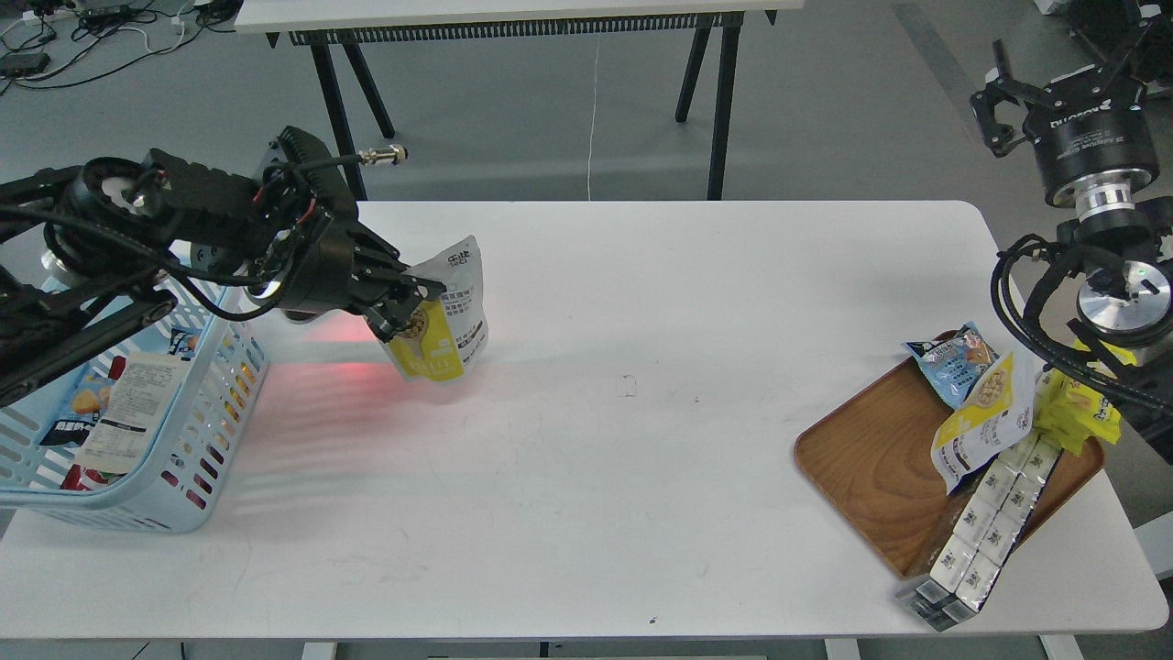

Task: Scan snack and place in basket
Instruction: 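Lift the pouch with the left gripper and pass it over the scanner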

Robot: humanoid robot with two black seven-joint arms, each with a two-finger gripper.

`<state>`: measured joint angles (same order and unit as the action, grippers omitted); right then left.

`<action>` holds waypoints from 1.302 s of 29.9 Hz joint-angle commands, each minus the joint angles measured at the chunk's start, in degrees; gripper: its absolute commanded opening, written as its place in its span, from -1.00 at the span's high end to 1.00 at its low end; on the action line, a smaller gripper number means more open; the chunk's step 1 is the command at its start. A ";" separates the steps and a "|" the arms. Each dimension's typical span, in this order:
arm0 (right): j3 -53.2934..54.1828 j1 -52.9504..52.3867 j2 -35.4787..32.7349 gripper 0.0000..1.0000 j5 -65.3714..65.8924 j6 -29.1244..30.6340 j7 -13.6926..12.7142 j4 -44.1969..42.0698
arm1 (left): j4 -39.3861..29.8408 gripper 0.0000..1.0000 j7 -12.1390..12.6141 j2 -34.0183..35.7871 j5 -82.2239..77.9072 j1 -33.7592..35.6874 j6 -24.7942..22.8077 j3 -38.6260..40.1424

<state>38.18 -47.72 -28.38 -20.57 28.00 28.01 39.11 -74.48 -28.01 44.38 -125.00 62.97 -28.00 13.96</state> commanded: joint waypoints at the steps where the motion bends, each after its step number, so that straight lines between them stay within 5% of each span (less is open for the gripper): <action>1: -0.04 0.00 0.43 -0.98 0.00 0.00 -0.01 0.00 | 3.45 1.00 0.01 0.27 0.00 -0.04 0.00 -0.08; 11: -0.04 0.00 0.43 -0.98 0.09 0.00 -0.01 0.00 | 10.23 1.00 0.01 -0.26 0.00 0.04 0.00 -0.08; 39: 0.05 -0.53 1.31 -0.98 0.09 0.00 -0.01 0.18 | 9.53 1.00 0.01 -0.18 0.00 0.66 0.00 0.54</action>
<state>38.16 -48.13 -27.55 -20.48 28.00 28.00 39.04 -64.81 -28.00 43.81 -125.00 63.56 -28.00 14.24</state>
